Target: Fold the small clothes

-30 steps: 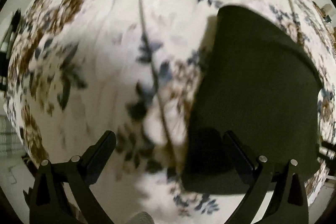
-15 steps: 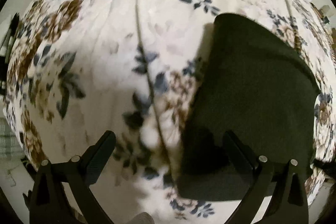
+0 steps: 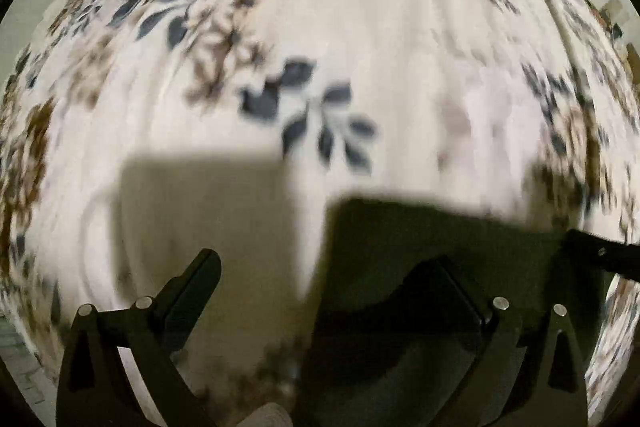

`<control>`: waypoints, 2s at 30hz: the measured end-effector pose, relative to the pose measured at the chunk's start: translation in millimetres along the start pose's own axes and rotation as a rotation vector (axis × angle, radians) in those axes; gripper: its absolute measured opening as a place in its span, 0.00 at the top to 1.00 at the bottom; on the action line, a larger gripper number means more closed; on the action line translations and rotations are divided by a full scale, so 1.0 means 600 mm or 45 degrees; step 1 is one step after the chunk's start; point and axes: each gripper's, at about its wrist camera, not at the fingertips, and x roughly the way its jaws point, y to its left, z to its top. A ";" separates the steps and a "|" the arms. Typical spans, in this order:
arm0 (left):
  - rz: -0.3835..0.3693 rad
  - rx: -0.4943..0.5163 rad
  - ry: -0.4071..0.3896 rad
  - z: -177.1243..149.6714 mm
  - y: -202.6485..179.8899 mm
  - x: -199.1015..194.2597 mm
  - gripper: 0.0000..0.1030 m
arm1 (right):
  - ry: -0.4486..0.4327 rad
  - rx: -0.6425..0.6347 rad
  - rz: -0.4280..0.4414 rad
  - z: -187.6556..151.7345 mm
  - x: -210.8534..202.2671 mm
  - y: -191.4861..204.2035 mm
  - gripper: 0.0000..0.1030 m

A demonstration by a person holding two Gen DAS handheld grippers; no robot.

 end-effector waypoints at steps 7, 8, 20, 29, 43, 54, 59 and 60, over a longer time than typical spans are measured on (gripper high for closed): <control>-0.067 -0.036 0.000 0.013 0.037 -0.034 0.00 | -0.054 0.116 0.045 0.015 -0.053 -0.066 0.69; -0.080 -0.045 -0.001 0.004 0.046 -0.042 0.00 | -0.072 0.131 0.064 -0.002 -0.076 -0.086 0.60; -0.393 -0.080 0.115 -0.115 0.081 -0.059 0.00 | 0.103 0.393 0.363 -0.237 -0.083 -0.292 0.45; -0.587 -0.060 0.208 -0.168 0.065 -0.019 0.00 | 0.159 0.394 0.762 -0.236 0.028 -0.275 0.42; -0.596 -0.024 0.046 -0.136 0.020 -0.027 0.50 | 0.232 0.290 0.882 -0.208 0.079 -0.184 0.42; -0.591 0.014 -0.027 -0.096 -0.010 -0.126 0.83 | 0.070 0.284 0.688 -0.226 -0.010 -0.141 0.77; -0.622 0.054 -0.068 -0.021 -0.048 -0.153 0.83 | -0.037 0.302 0.707 -0.192 -0.092 -0.149 0.77; -0.629 0.070 -0.078 0.002 -0.063 -0.157 0.83 | -0.056 0.302 0.706 -0.178 -0.107 -0.149 0.77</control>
